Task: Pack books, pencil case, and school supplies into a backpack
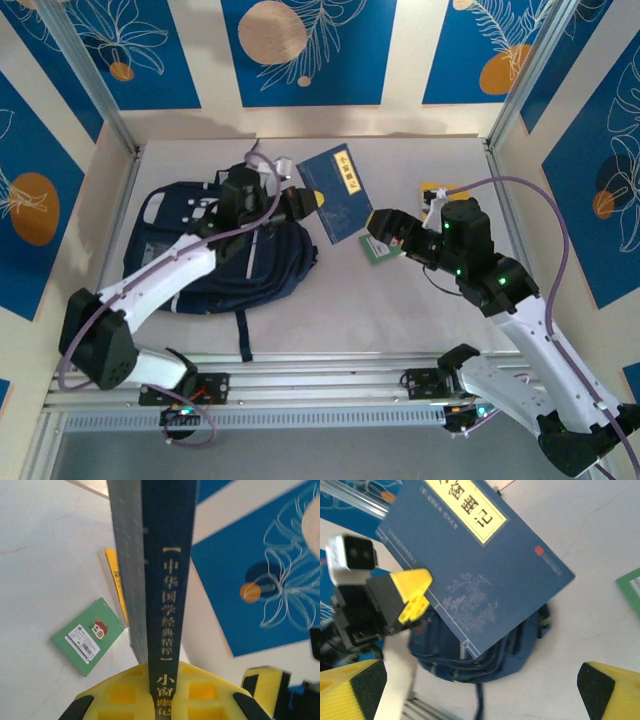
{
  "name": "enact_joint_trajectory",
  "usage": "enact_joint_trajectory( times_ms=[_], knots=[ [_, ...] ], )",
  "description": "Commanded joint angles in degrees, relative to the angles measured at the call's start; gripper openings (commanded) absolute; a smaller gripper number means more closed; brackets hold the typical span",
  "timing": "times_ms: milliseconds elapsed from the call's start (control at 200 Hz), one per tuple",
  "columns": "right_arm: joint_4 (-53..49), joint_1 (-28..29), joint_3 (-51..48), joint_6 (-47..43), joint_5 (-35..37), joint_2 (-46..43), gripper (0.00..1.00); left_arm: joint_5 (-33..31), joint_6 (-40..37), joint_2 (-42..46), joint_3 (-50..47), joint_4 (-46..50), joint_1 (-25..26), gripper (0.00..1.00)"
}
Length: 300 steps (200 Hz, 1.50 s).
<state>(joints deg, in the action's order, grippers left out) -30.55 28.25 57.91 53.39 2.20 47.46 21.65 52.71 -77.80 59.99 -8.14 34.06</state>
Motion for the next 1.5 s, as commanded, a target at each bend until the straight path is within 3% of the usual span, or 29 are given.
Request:
enact_joint_trajectory(
  times_ms=[0, 205, 640, 920, 1230, 1390, 1495],
  knots=[
    [11.94, -0.48, -4.12, 14.99, -7.21, 0.89, 1.0, -8.45, 16.99, 4.62, -4.44, -12.21, -0.31, 0.0],
    [27.98, 1.03, -7.87, 29.08, -14.27, 9.14, 0.99, -15.35, 22.96, 10.32, -8.82, -13.76, 1.09, 0.0],
    [51.2, 5.81, -11.16, 40.33, -9.11, 20.11, 0.97, -20.63, 25.69, 17.75, -10.24, -9.35, 3.54, 0.0],
    [54.67, 5.5, -7.9, 39.02, -4.89, 21.88, 0.75, -22.85, 25.86, 20.97, -12.67, -6.58, 5.35, 0.0],
    [55.42, 5.89, -6.89, 37.96, -4.09, 22.5, 0.34, -24.24, 26.82, 21.4, -14.37, -4.89, 6.54, 0.0],
    [53.94, 6.51, -6.26, 35.76, -3.13, 22.4, 0.22, -24.3, 27.4, 20.89, -14.21, -3.93, 6.8, 0.0],
    [54.16, 6.81, -6.44, 34.45, -2.14, 22.67, 0.22, -23.73, 27.74, 20.26, -13.71, -3.41, 7.11, 0.0]
  ],
)
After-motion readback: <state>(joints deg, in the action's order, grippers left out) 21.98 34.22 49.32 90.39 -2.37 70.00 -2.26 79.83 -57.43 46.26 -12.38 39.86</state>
